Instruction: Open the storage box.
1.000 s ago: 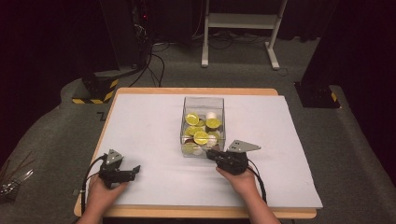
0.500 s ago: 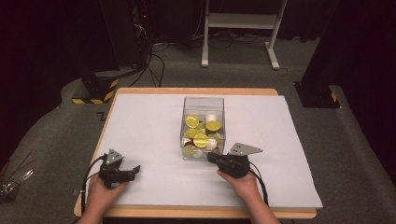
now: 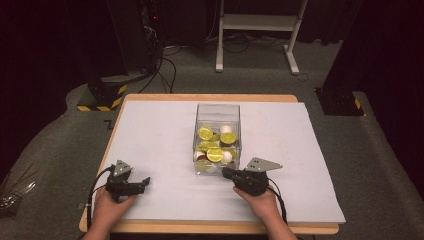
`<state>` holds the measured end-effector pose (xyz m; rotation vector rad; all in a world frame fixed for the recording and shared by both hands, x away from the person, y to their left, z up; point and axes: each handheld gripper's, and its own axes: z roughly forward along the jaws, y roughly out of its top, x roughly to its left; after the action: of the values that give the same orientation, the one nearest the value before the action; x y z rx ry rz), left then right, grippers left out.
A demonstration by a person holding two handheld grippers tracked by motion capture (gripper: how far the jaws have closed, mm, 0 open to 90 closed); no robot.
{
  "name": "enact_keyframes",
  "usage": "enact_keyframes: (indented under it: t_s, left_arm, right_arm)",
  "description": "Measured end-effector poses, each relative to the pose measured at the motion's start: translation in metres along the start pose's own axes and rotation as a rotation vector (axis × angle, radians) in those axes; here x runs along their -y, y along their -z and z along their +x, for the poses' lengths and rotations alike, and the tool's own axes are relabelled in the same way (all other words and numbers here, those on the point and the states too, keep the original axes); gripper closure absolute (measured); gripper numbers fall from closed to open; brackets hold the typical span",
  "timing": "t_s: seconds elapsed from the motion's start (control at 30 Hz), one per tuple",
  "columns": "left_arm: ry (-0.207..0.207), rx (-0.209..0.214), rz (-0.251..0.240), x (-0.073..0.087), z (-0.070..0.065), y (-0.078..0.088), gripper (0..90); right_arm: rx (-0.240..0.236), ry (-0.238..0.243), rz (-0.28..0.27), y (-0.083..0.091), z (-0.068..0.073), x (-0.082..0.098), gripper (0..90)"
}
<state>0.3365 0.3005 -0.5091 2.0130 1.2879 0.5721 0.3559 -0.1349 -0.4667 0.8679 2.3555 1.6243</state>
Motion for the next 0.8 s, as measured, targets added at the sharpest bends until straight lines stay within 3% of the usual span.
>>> enact_keyframes:
  t_s: [0.8]
  left_arm:
    - [0.001, 0.0, 0.001, 0.0, 0.0, 0.0, 14.5]
  right_arm:
    - [-0.021, 0.007, 0.005, 0.011, 0.017, 0.009, 84.9]
